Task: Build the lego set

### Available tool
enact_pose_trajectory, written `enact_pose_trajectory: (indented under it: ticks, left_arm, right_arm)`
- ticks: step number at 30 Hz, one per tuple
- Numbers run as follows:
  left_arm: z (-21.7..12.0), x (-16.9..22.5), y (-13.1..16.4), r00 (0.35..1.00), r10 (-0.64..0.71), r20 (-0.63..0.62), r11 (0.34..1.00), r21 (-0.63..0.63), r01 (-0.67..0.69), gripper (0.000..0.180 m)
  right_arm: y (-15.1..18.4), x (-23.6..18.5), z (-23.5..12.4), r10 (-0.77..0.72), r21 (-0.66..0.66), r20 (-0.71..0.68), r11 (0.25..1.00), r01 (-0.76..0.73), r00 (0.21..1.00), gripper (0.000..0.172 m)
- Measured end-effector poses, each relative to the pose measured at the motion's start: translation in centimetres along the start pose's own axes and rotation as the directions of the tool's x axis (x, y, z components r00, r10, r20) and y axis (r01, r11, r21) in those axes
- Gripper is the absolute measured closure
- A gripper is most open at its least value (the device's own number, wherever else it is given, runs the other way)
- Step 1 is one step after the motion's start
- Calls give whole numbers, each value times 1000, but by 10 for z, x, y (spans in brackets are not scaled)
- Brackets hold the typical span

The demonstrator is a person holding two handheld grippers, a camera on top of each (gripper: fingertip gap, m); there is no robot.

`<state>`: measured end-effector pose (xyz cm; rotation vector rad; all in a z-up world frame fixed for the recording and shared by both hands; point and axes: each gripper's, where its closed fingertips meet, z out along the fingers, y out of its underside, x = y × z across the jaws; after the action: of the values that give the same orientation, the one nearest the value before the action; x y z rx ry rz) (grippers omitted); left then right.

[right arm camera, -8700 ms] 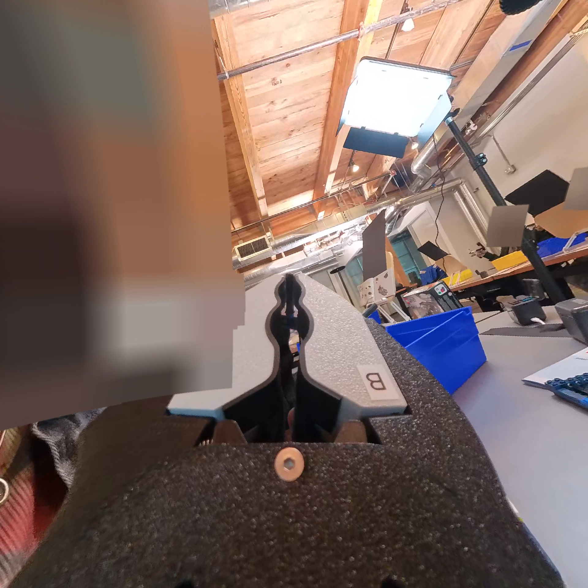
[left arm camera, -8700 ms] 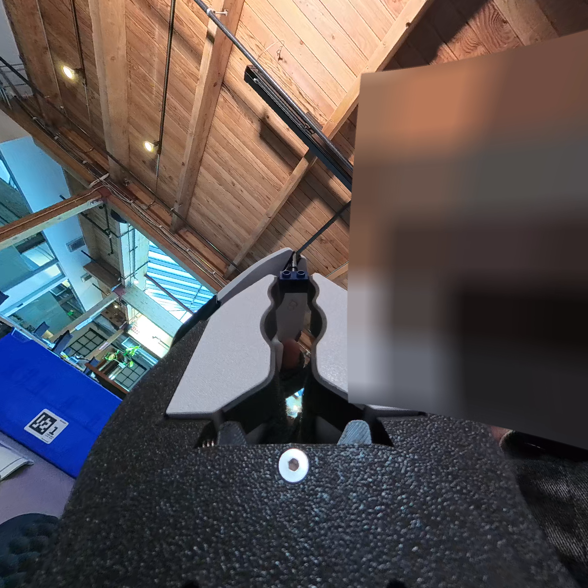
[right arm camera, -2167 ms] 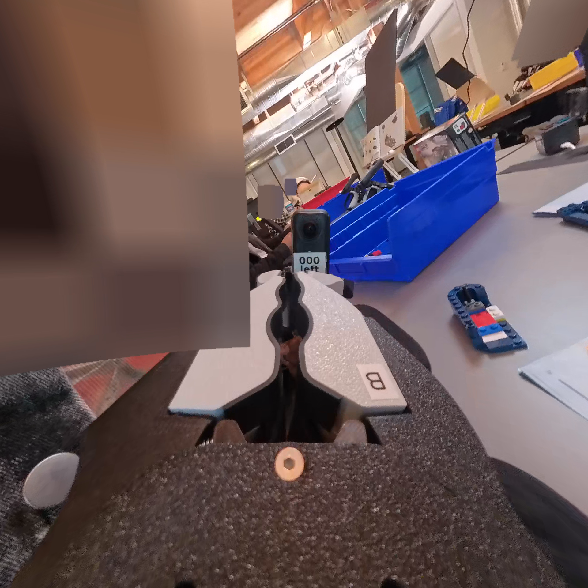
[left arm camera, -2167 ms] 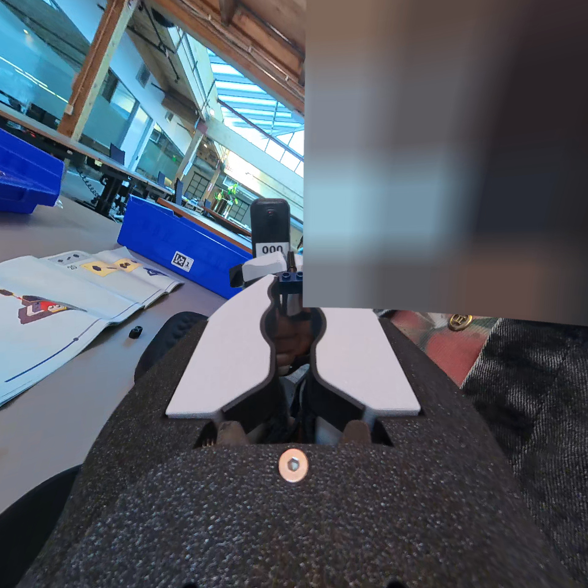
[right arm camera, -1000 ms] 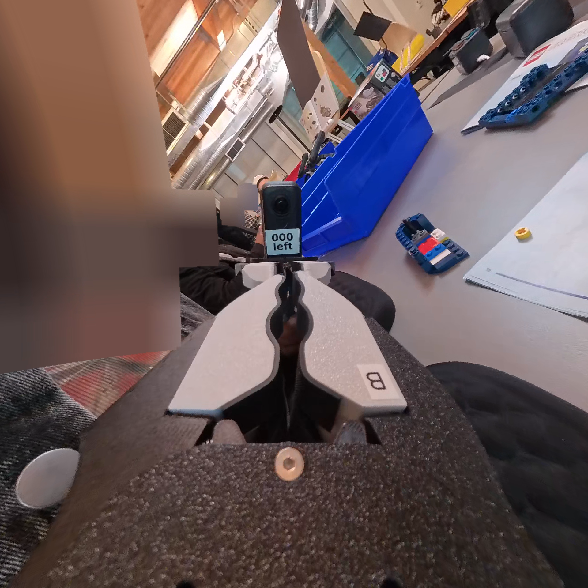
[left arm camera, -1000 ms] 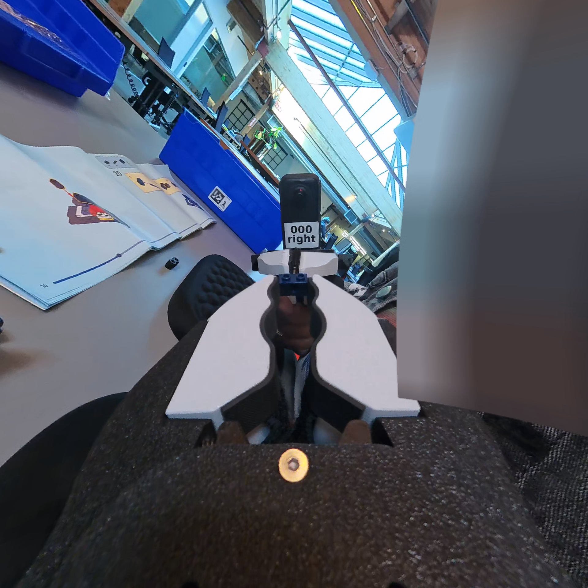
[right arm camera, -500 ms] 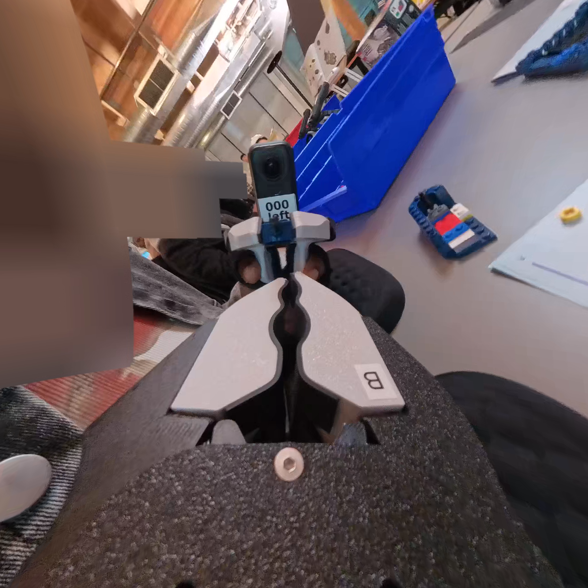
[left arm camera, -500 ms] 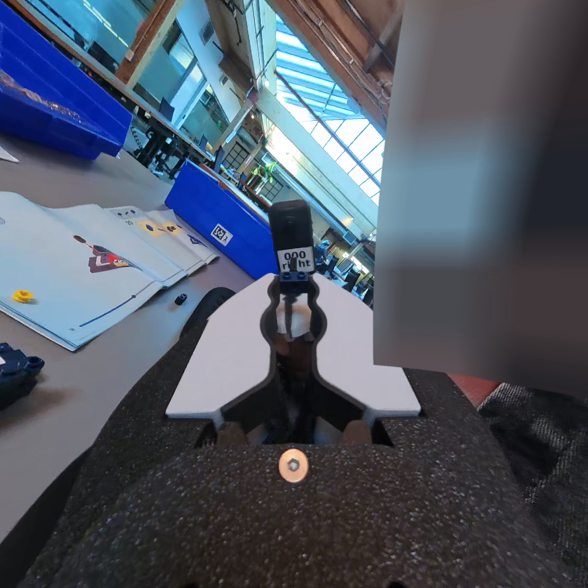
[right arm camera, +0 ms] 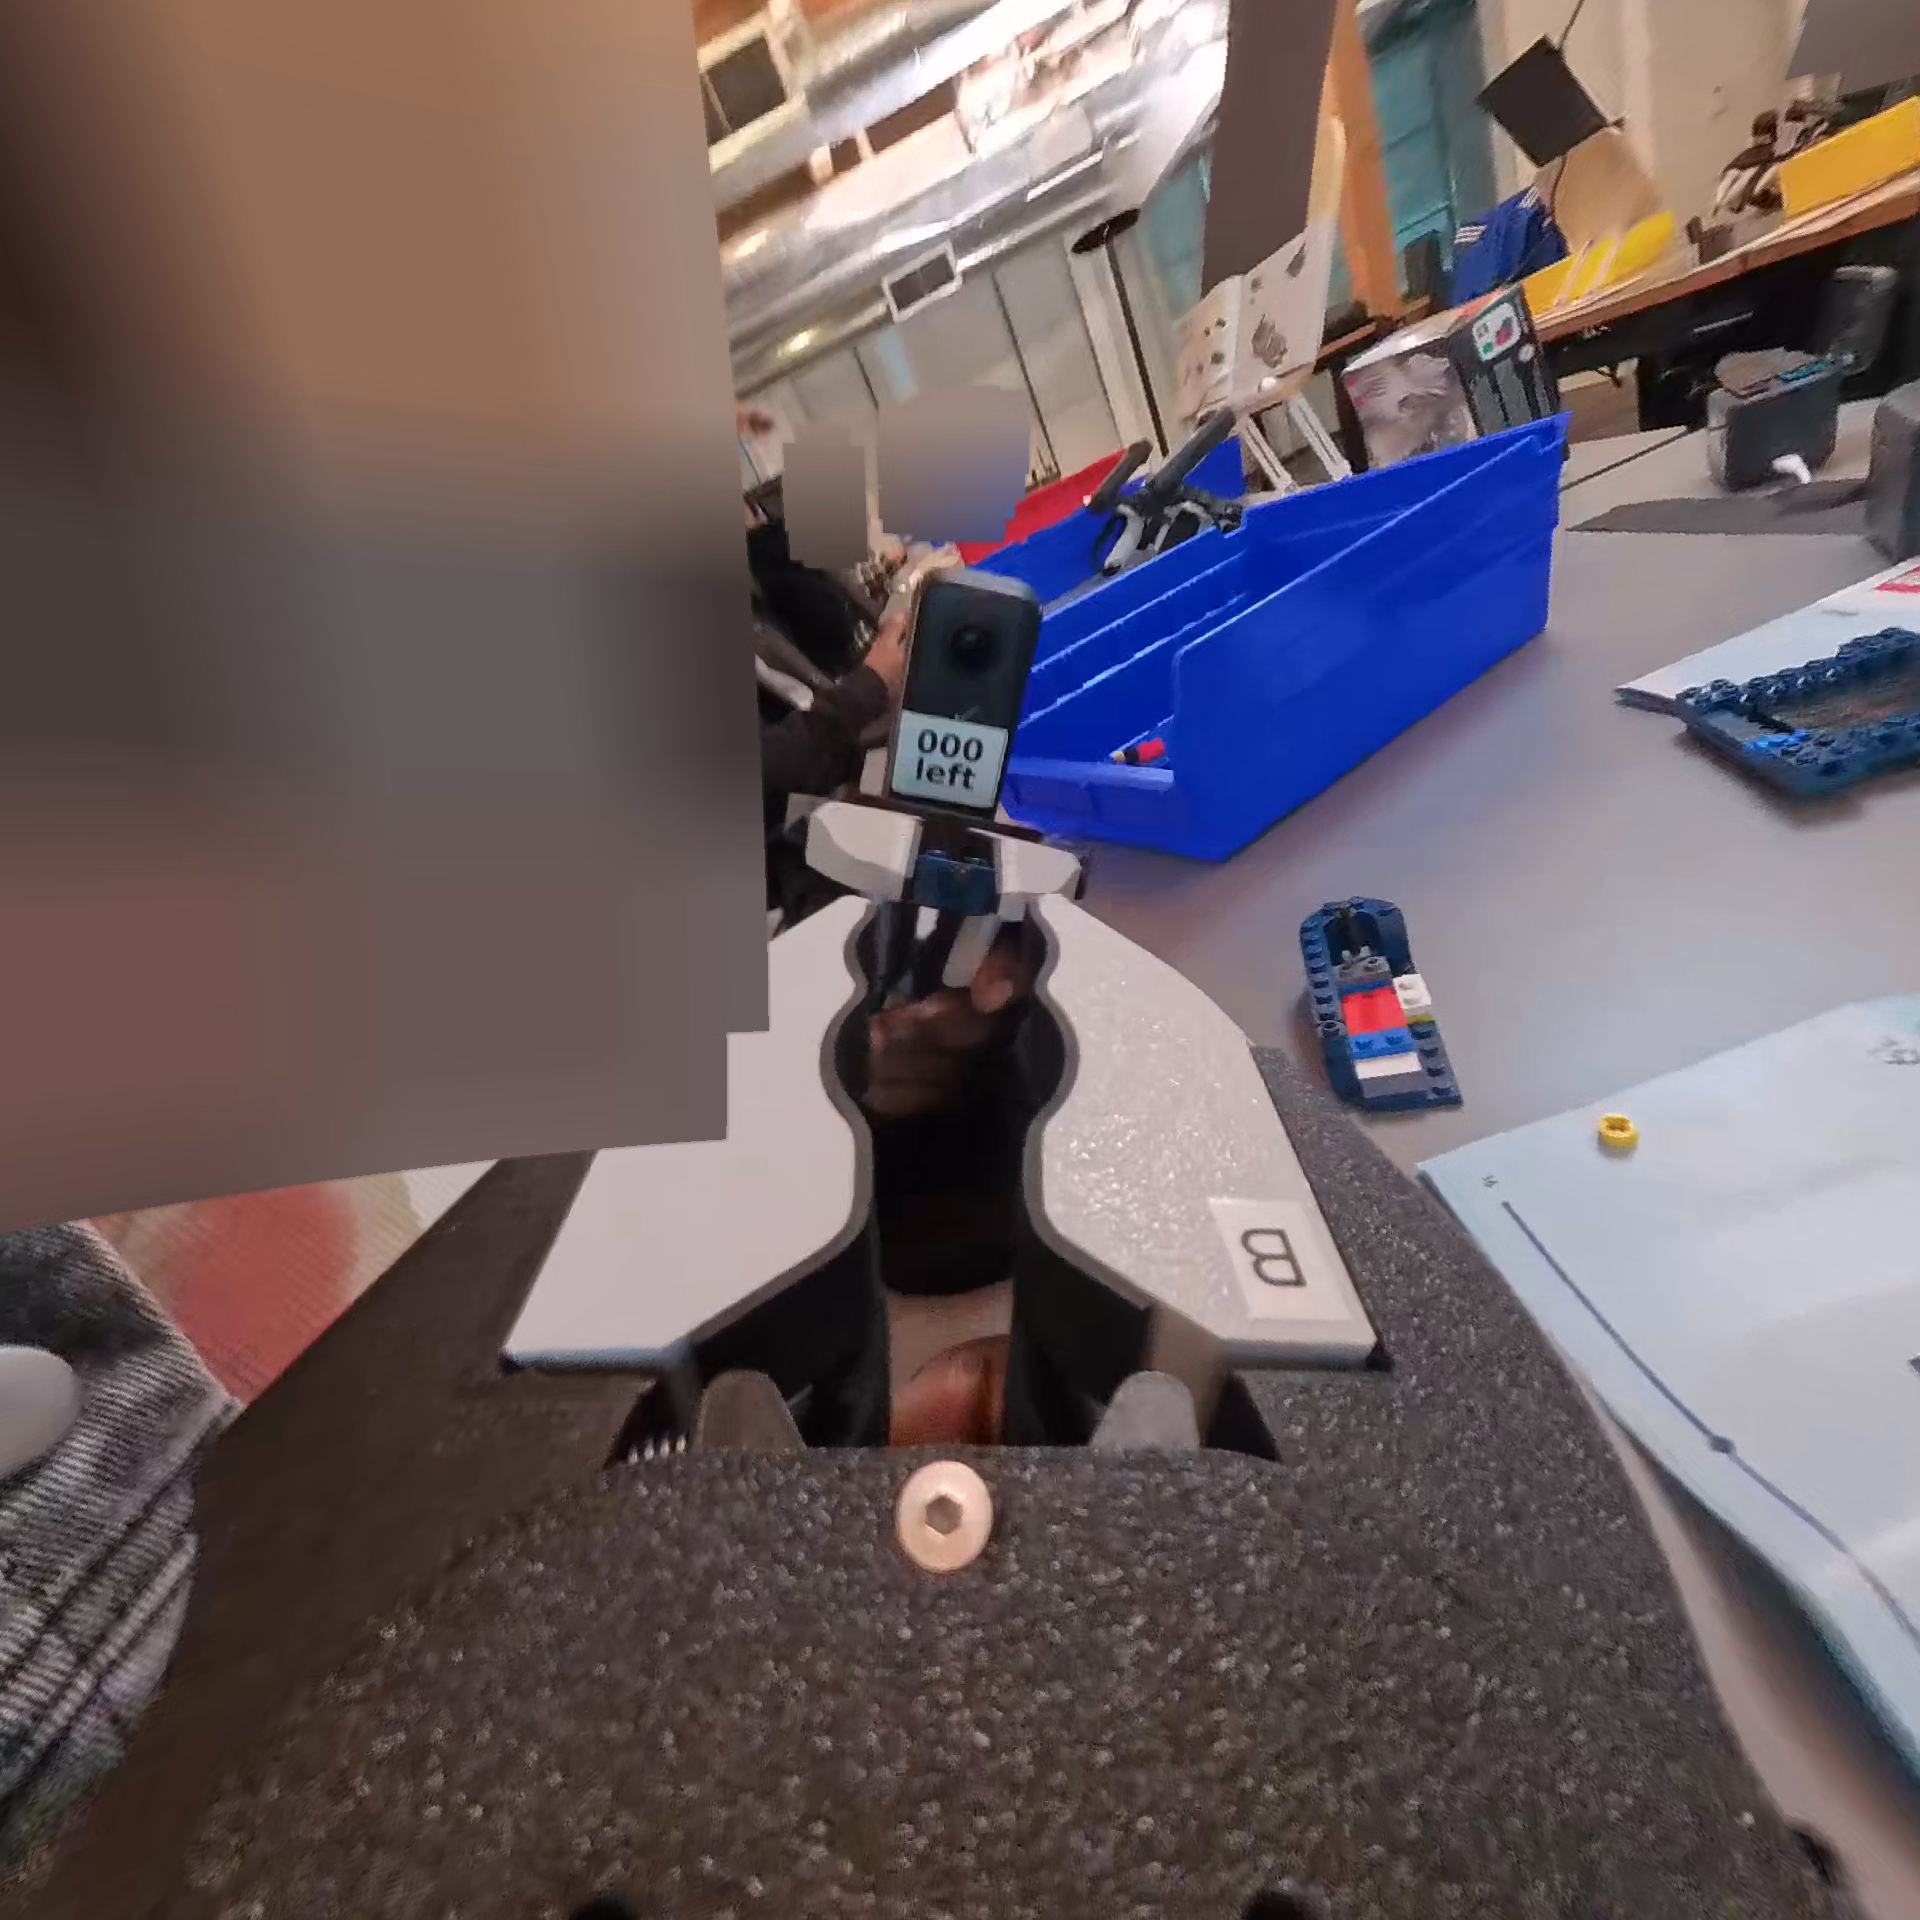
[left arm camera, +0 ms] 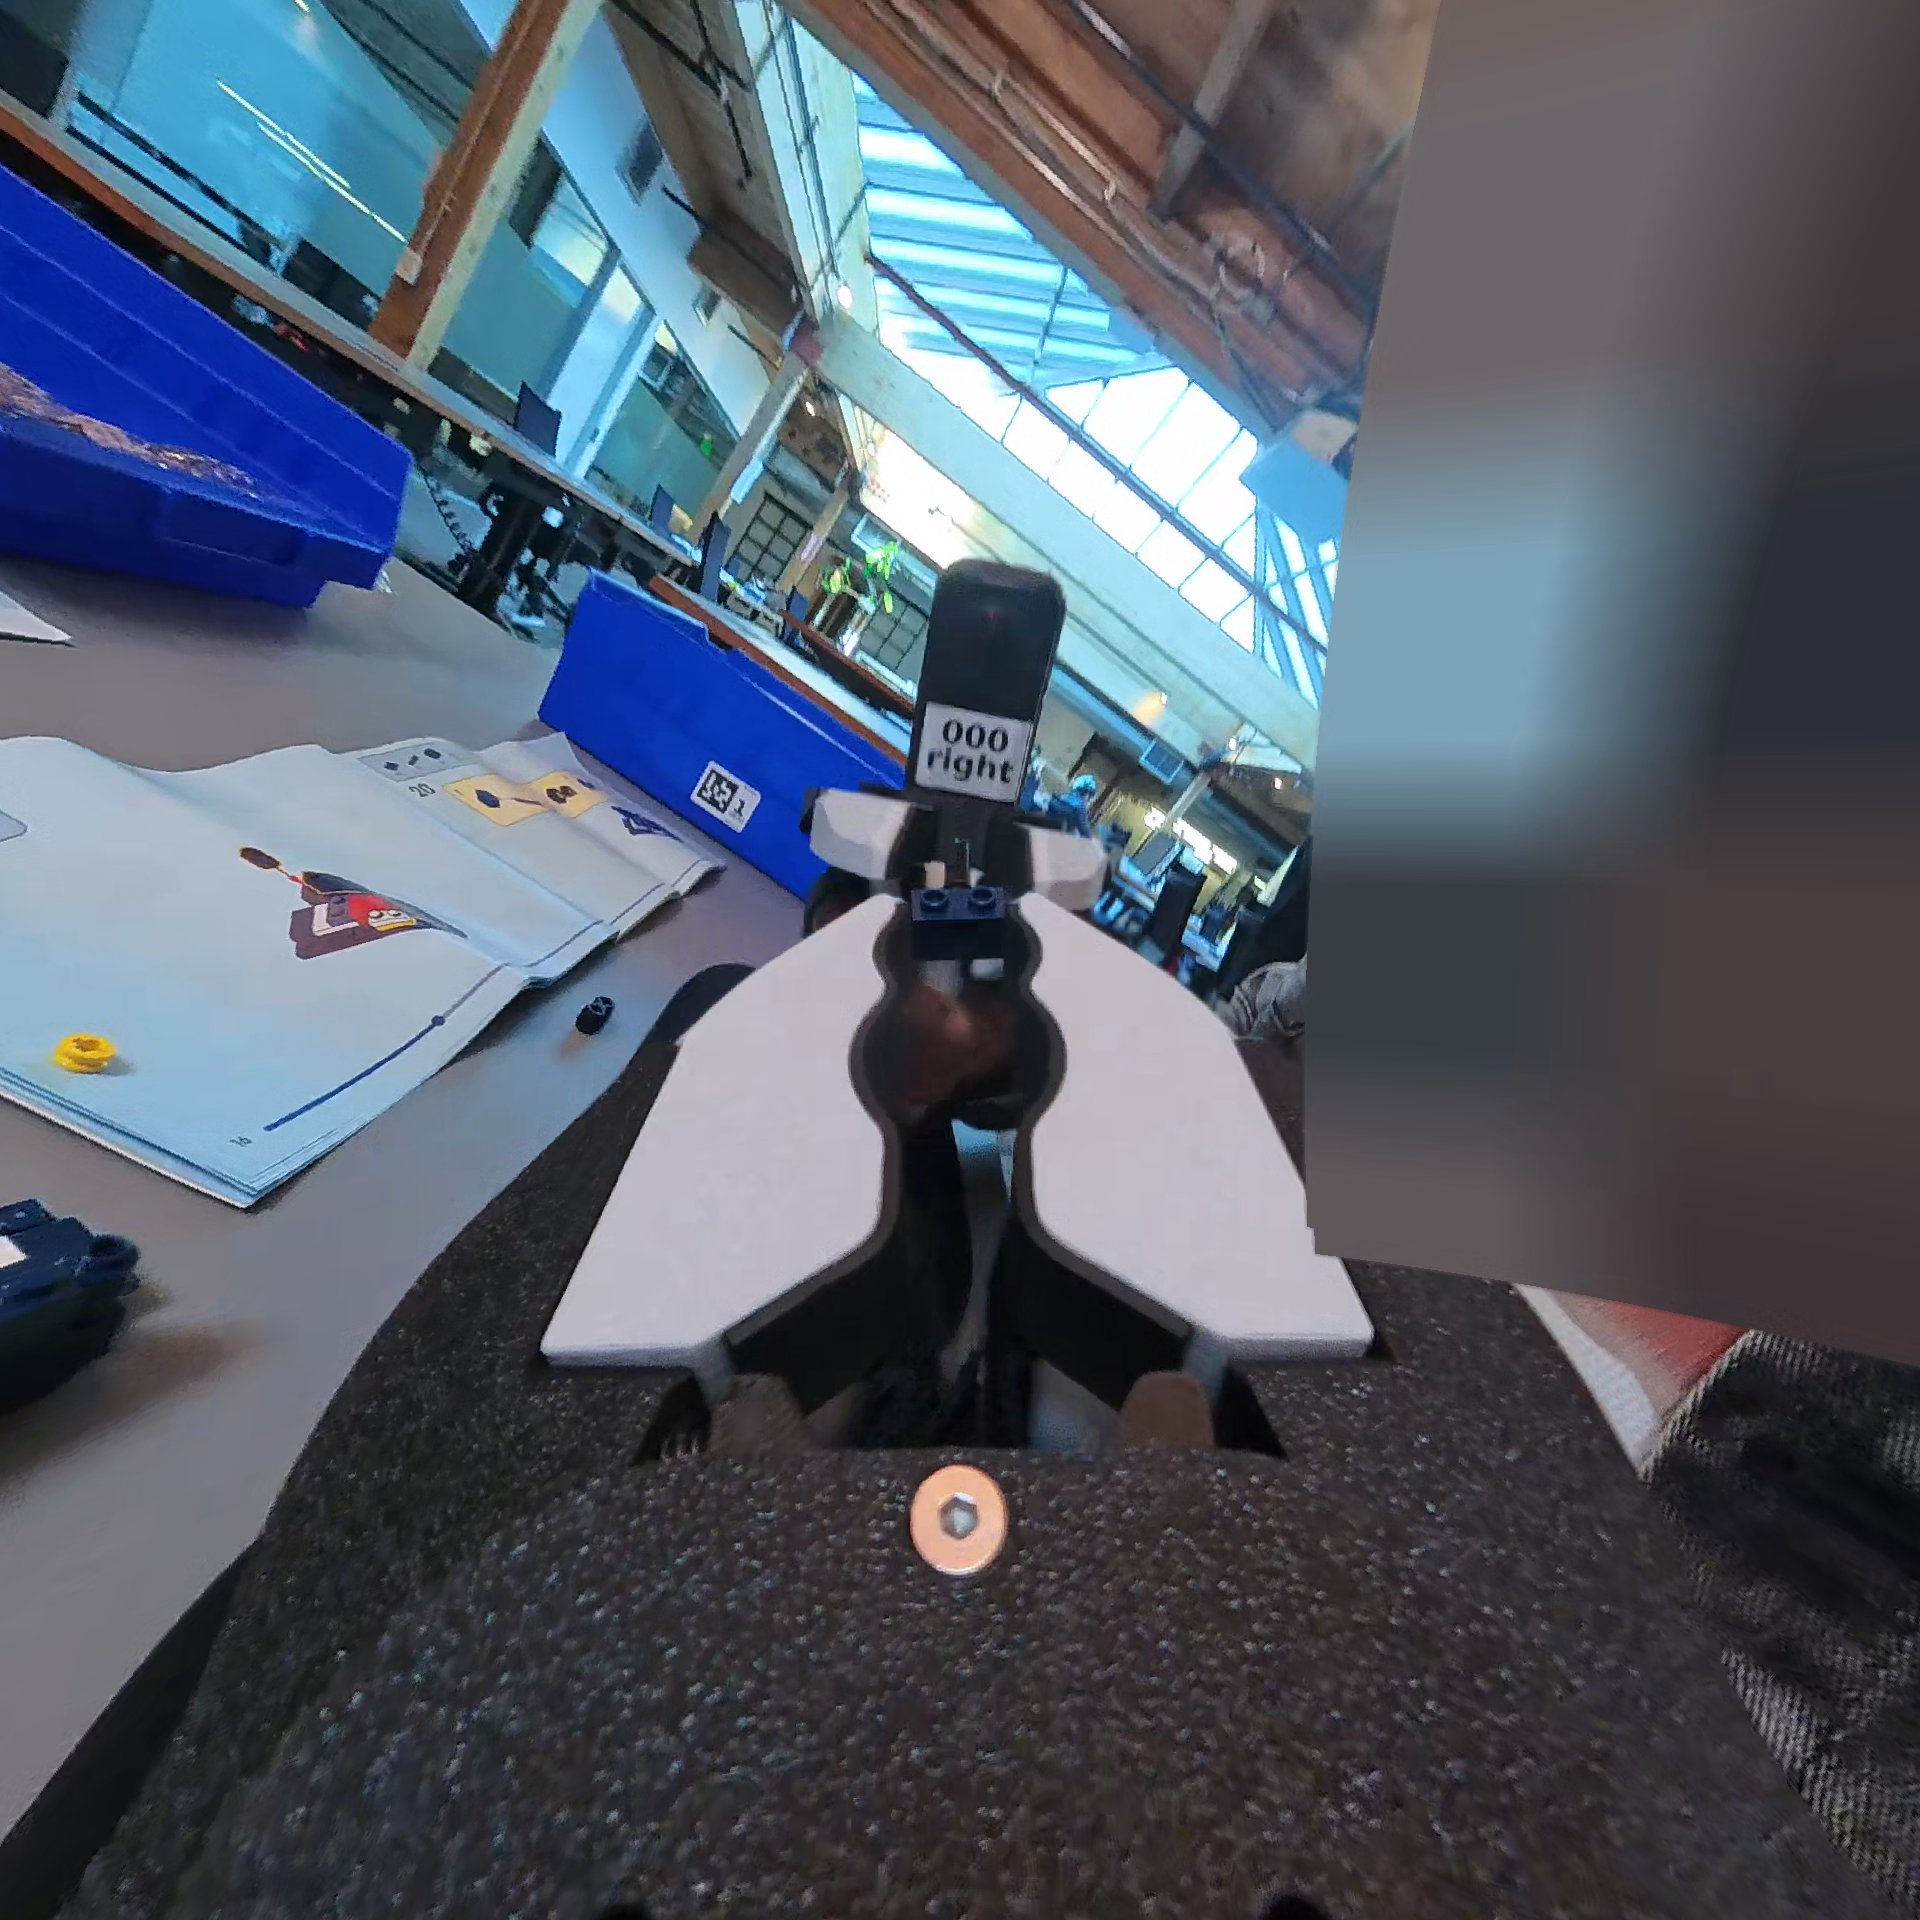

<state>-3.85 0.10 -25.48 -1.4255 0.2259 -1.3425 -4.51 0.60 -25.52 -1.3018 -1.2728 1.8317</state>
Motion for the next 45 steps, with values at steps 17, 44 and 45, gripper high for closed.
enact_pose_trajectory:
  ticks: [17,44,45]
  left_arm:
    - [5,6,25,991,132,16,967,-220,-125,165]
    - [7,5,27,996,88,-28,964,-249,-92,156]
    - [4,3,20,991,131,-7,968,-215,-129,150]
  right_arm:
    - [19,-9,-1,-131,-136,61,981,139,989,168]
    - [24,-7,-5,-110,-175,65,977,120,992,168]
    - [21,-3,-6,-143,-198,44,969,149,989,168]
